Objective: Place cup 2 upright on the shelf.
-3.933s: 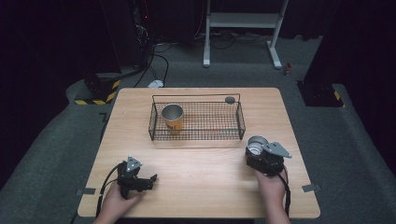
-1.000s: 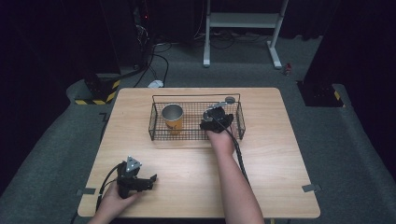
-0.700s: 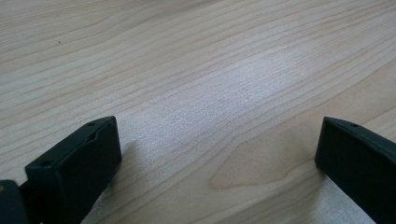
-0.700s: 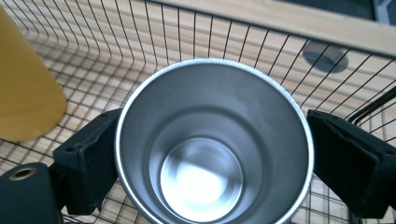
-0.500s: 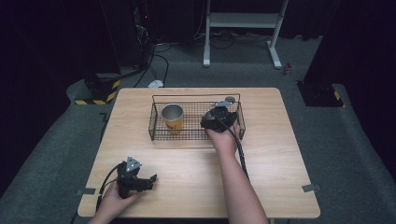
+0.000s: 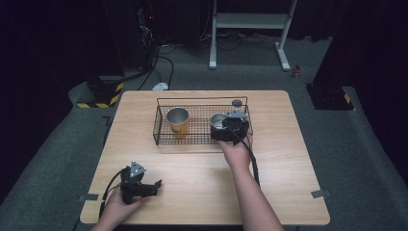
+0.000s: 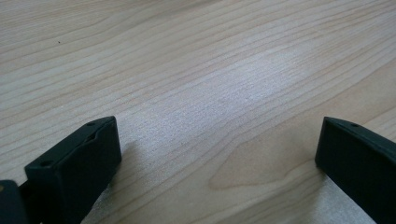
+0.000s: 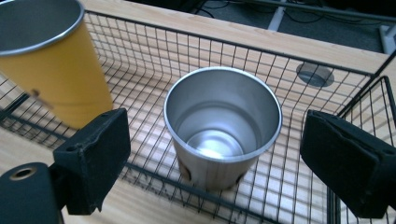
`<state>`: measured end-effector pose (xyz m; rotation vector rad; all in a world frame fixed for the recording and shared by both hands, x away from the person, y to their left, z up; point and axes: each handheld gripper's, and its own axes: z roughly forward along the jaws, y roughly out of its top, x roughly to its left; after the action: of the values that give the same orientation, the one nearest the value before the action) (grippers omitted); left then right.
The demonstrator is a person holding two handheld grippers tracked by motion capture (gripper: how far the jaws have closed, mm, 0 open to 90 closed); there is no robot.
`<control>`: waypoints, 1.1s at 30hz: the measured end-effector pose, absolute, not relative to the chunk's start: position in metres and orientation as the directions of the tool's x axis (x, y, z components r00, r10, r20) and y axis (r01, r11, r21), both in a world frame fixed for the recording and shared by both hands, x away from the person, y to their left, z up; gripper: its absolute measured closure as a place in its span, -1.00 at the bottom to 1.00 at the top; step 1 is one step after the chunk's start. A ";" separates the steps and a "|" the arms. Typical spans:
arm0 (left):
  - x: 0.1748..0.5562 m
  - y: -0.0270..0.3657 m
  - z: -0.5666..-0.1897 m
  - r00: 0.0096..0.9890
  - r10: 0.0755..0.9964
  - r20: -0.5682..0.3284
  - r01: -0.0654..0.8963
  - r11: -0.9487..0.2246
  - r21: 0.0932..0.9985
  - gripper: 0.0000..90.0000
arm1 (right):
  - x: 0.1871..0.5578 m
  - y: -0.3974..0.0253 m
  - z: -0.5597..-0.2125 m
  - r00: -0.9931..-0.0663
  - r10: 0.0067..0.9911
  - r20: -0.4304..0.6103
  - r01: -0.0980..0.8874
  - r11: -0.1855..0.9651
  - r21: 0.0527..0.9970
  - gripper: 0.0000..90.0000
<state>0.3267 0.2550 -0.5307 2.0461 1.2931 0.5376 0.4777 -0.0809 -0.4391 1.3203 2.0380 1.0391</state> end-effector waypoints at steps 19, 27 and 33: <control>0.327 0.255 -0.531 0.430 0.903 0.003 0.636 -0.305 0.709 -0.99 | 0.407 -0.133 -0.460 -0.457 0.889 -0.040 0.500 0.293 0.815 -0.79; 0.327 0.255 -0.531 0.431 0.903 0.004 0.635 -0.306 0.709 -0.99 | 0.378 -0.169 -0.482 -0.422 0.904 -0.064 0.525 0.301 0.796 -0.78; 0.327 0.255 -0.531 0.430 0.903 0.001 0.636 -0.303 0.709 -0.99 | 0.360 -0.207 -0.509 -0.354 0.934 -0.052 0.597 0.268 0.756 -0.78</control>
<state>0.3267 0.2549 -0.5307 2.0473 1.2926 0.5391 0.3602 -0.2072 -0.5093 1.3780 2.0464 0.8937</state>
